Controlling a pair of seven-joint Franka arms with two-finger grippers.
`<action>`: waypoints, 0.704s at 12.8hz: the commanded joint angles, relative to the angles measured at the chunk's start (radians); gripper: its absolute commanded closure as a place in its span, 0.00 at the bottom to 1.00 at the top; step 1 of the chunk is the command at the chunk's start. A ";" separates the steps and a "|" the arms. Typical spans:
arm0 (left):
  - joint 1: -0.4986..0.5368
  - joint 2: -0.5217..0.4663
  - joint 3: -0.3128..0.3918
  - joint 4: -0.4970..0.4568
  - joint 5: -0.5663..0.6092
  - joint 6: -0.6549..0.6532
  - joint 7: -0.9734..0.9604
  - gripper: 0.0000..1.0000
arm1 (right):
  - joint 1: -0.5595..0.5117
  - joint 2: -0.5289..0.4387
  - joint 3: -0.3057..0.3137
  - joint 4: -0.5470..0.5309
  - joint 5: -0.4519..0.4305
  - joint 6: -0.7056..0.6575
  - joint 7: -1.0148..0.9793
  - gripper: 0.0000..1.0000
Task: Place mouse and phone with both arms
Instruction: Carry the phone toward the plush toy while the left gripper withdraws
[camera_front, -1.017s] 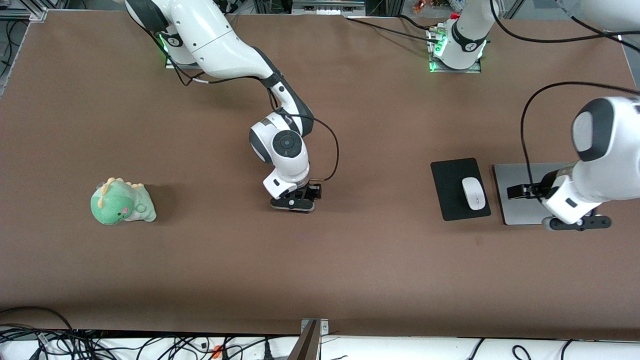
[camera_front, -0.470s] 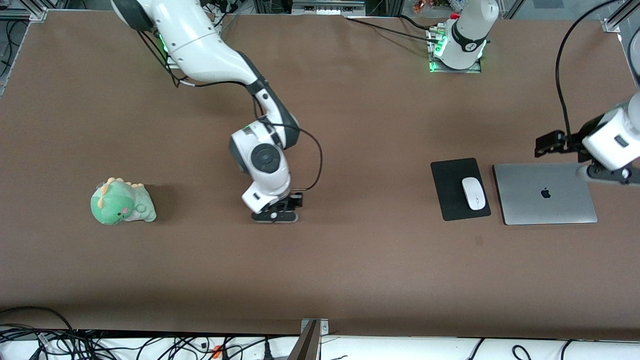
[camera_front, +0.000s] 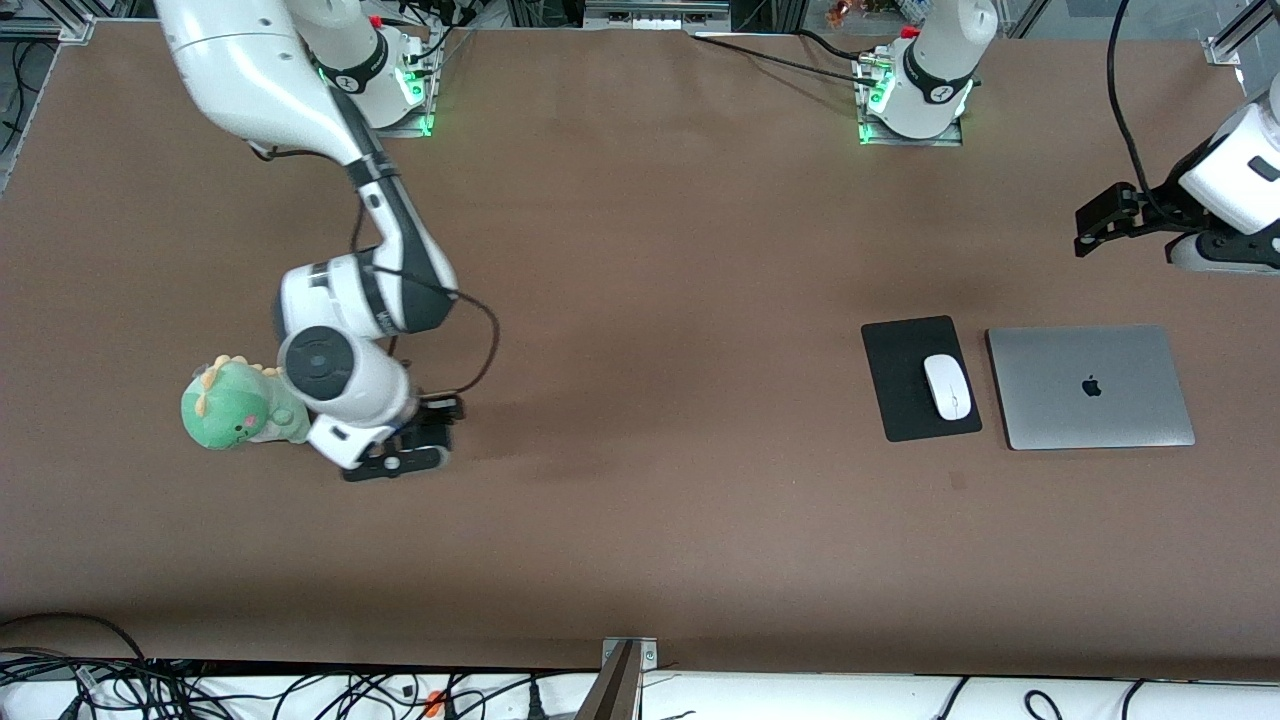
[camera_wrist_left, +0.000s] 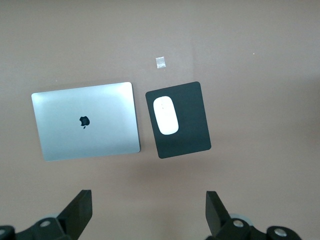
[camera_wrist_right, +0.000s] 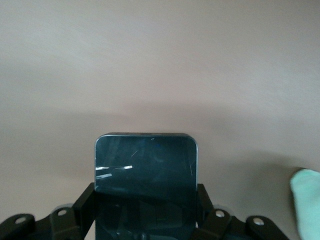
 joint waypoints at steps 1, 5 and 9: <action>-0.005 -0.010 0.017 -0.008 0.021 0.010 0.047 0.00 | -0.010 -0.075 -0.029 -0.217 0.015 0.153 -0.066 0.61; -0.014 -0.012 0.015 0.005 0.021 -0.017 0.046 0.00 | -0.037 -0.046 -0.027 -0.275 0.024 0.261 -0.070 0.54; -0.011 -0.012 0.017 0.008 0.021 -0.017 0.047 0.00 | -0.040 -0.026 -0.024 -0.272 0.052 0.294 -0.072 0.07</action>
